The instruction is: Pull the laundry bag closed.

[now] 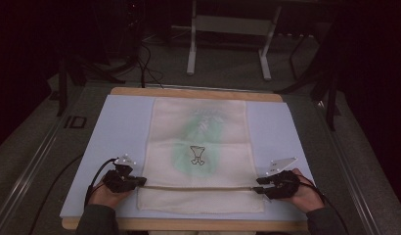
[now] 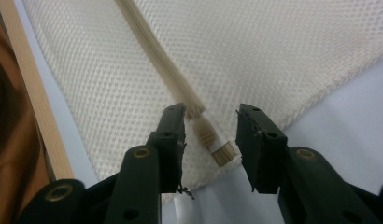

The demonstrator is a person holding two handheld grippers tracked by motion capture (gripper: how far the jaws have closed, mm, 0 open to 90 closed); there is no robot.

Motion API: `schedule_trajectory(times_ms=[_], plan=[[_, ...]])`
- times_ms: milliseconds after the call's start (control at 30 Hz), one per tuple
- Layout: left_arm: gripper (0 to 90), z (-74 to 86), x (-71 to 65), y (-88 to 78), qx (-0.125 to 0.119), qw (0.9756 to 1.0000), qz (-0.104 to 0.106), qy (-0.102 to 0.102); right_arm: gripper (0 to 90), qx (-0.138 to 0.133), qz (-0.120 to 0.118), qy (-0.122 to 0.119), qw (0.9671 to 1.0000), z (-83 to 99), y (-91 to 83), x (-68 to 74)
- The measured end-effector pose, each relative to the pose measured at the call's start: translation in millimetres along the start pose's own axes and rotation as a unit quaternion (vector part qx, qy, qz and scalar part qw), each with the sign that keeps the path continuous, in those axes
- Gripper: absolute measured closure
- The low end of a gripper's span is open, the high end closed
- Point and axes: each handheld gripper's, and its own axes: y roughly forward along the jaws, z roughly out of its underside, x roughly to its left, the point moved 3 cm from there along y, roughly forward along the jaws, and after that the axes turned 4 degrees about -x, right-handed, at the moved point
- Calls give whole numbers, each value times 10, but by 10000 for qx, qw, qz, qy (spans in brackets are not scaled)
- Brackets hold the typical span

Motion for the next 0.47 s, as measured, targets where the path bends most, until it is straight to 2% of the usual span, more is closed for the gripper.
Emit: schedule_trajectory(times_ms=[167, 233, 400, 467], plan=[[849, -13, -20, -4, -71, 10000, 20, 59, 599, -311, 67, 199, 9993, 17, 9, -20], [838, -18, -27, -14, -113, 9999, 13, 116, 588, -322, 141, 218, 9991, 32, 4, -26], [796, -36, -5, -54, -354, 9991, -172, 174, 575, -599, 388, 464, 9964, 84, -22, -95], [762, -39, 29, -81, -506, 9982, -301, 102, 566, -685, 519, 603, 9945, 123, -2, -131]])
